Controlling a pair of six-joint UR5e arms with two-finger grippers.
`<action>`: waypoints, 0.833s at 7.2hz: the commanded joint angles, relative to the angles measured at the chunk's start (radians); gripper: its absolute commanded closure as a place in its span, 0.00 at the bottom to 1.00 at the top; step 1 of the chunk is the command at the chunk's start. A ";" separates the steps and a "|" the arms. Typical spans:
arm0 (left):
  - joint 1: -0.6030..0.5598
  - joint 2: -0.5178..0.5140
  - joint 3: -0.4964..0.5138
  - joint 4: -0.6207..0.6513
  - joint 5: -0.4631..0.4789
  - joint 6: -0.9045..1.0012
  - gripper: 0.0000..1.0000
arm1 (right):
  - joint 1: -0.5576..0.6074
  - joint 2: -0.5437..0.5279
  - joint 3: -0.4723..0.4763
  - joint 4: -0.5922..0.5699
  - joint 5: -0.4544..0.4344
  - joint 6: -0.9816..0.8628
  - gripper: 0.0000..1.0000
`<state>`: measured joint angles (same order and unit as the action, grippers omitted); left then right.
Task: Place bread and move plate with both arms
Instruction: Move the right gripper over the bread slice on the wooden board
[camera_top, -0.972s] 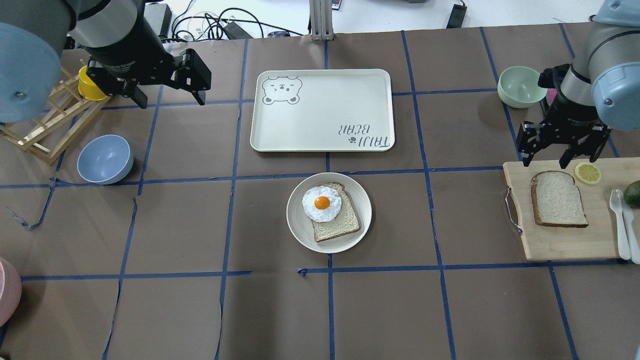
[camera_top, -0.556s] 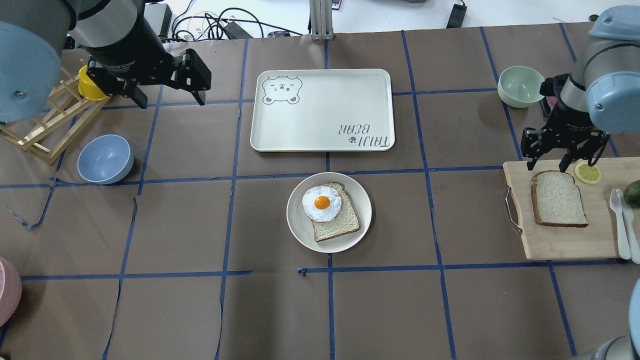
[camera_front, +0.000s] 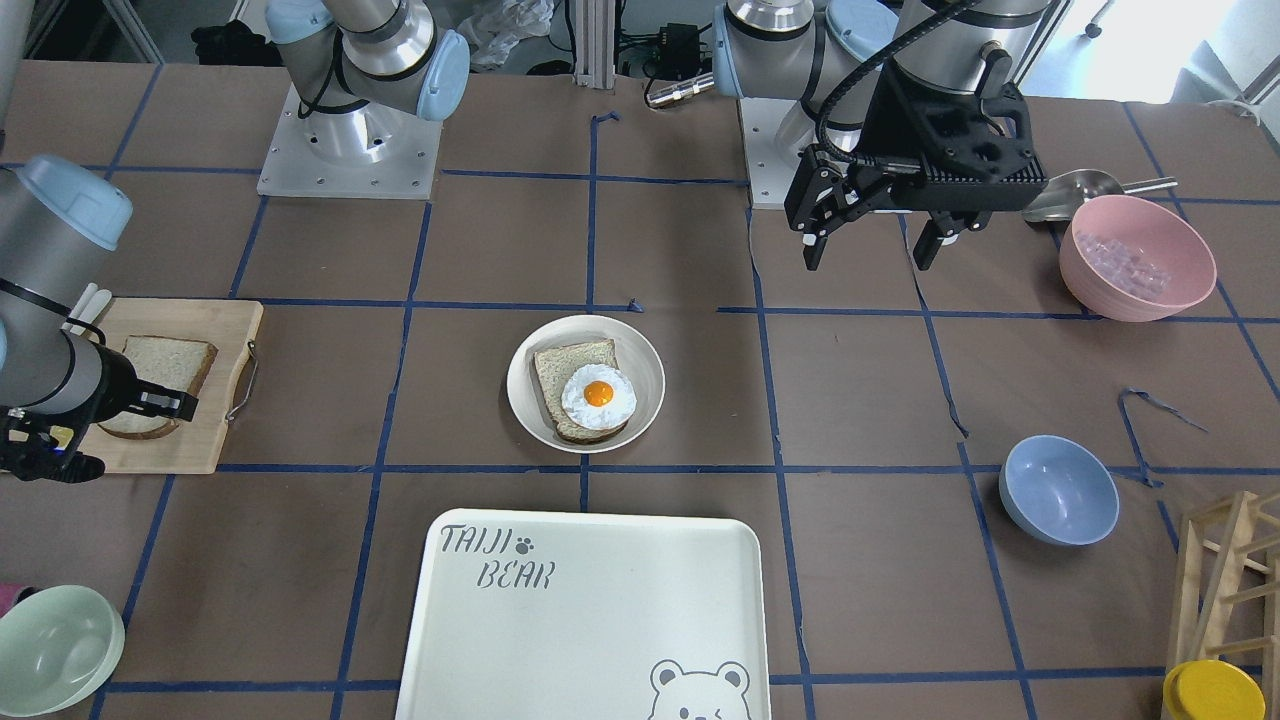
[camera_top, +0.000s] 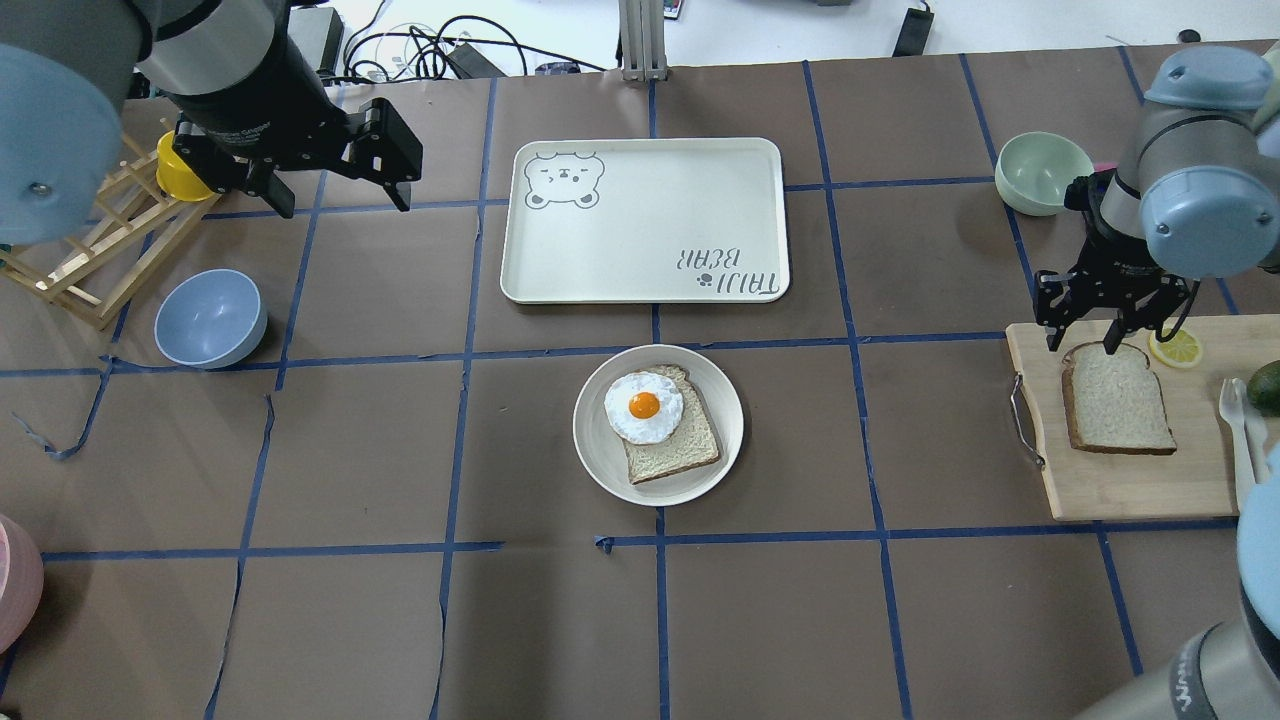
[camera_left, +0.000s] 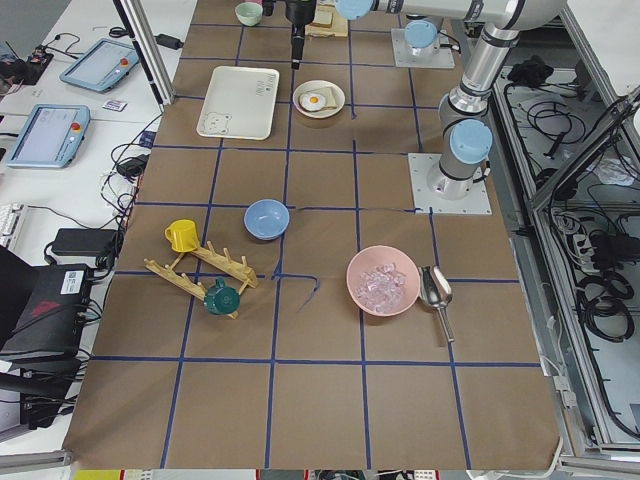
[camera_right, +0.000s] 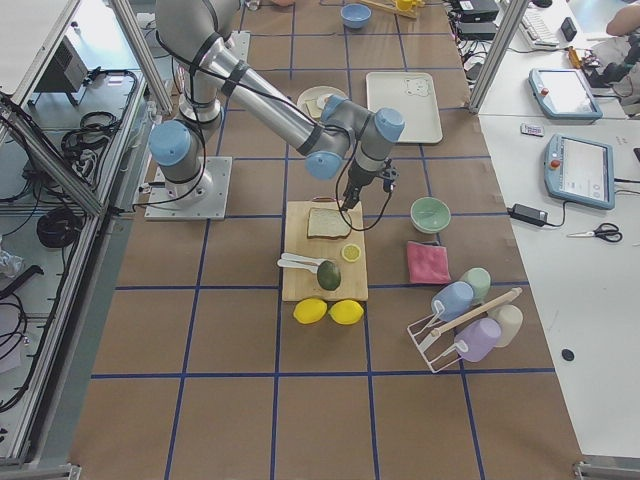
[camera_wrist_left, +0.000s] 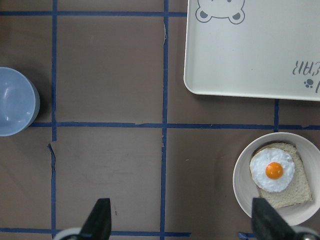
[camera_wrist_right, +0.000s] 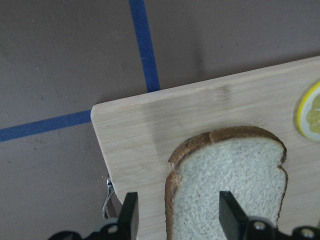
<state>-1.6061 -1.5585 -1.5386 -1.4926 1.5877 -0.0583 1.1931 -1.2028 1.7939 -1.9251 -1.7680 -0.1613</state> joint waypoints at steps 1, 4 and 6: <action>0.000 0.000 0.000 0.000 0.000 0.000 0.00 | 0.000 0.034 -0.001 -0.002 -0.031 0.028 0.35; 0.000 0.000 0.000 0.000 -0.002 0.000 0.00 | -0.001 0.042 -0.001 -0.002 -0.030 0.043 0.35; 0.000 -0.002 0.000 0.002 -0.002 0.000 0.00 | -0.001 0.052 -0.001 -0.003 -0.031 0.045 0.36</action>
<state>-1.6061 -1.5590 -1.5386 -1.4922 1.5862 -0.0583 1.1920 -1.1589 1.7937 -1.9270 -1.7988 -0.1183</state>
